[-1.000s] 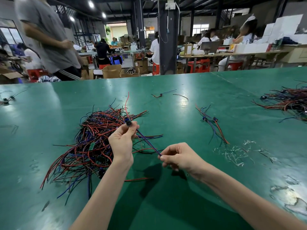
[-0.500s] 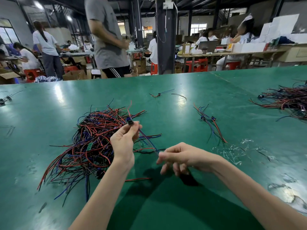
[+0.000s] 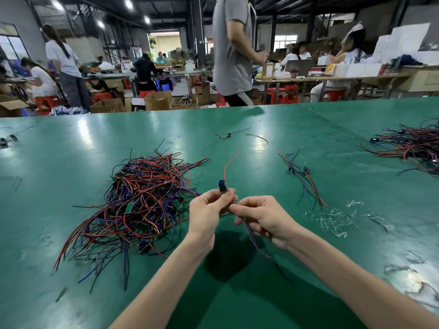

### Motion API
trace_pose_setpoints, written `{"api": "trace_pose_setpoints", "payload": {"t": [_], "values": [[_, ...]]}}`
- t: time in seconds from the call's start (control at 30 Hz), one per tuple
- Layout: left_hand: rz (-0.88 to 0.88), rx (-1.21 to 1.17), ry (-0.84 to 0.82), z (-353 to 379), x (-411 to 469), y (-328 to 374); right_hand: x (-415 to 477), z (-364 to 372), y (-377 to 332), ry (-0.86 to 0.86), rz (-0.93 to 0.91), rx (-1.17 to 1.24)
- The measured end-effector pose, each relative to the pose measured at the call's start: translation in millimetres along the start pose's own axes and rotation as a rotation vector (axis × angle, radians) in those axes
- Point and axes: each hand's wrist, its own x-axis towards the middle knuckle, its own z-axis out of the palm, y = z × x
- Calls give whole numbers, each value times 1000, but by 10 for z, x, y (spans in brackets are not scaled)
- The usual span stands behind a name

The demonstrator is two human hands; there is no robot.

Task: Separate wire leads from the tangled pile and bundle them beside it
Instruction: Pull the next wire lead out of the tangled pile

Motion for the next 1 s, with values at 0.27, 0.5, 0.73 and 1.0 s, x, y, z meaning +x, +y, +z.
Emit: {"api": "trace_pose_setpoints", "payload": {"t": [0.27,0.5,0.73,1.0], "values": [[56,-68,227,-189,143,110,-121,98,59,-123,109,-41],[78,-21,257,-197,165,80,-135,103,55,-204,159,-86],[7,0,150,-106,121,13,-98,-131,-123,-375,202,-381],[-64,30,25,5,7,-94,-28,-67,-57,-139,27,-183]]}}
